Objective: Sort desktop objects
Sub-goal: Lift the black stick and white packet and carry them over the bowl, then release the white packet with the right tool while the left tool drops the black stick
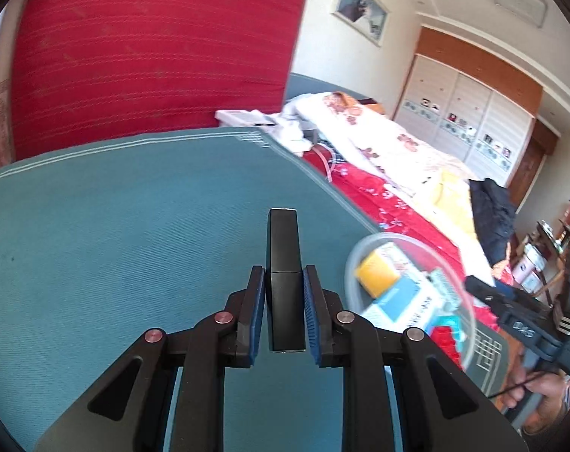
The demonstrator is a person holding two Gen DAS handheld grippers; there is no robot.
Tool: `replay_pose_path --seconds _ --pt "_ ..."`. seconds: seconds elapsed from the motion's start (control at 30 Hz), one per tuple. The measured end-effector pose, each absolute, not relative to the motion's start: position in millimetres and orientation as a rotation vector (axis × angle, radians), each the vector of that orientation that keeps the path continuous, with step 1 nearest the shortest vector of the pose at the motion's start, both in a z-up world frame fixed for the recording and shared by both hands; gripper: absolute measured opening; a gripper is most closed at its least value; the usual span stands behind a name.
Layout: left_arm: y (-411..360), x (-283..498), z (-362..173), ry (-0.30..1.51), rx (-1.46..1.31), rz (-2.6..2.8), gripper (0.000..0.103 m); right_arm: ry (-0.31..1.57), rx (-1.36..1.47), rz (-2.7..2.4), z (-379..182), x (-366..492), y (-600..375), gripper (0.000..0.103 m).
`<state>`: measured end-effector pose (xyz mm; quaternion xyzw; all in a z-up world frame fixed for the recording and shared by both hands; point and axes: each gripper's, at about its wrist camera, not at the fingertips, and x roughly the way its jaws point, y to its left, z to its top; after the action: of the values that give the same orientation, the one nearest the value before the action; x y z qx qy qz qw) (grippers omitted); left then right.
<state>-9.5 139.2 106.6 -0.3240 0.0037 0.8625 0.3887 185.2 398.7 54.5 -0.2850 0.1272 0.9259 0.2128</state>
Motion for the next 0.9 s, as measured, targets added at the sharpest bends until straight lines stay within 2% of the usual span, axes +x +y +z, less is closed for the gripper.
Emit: replay_pose_path --seconds 0.47,0.53,0.7,0.9 --pt "164 37 108 0.071 -0.818 2.097 0.022 0.394 -0.975 2.623 21 189 401 0.058" --pt "173 39 106 0.081 -0.825 2.086 0.022 0.391 -0.994 2.639 20 192 401 0.06" --pt "189 47 103 0.108 -0.831 2.054 0.022 0.433 -0.965 2.643 24 207 412 0.073" --pt "215 55 103 0.116 -0.843 1.995 0.022 0.448 -0.921 2.661 30 215 422 0.075"
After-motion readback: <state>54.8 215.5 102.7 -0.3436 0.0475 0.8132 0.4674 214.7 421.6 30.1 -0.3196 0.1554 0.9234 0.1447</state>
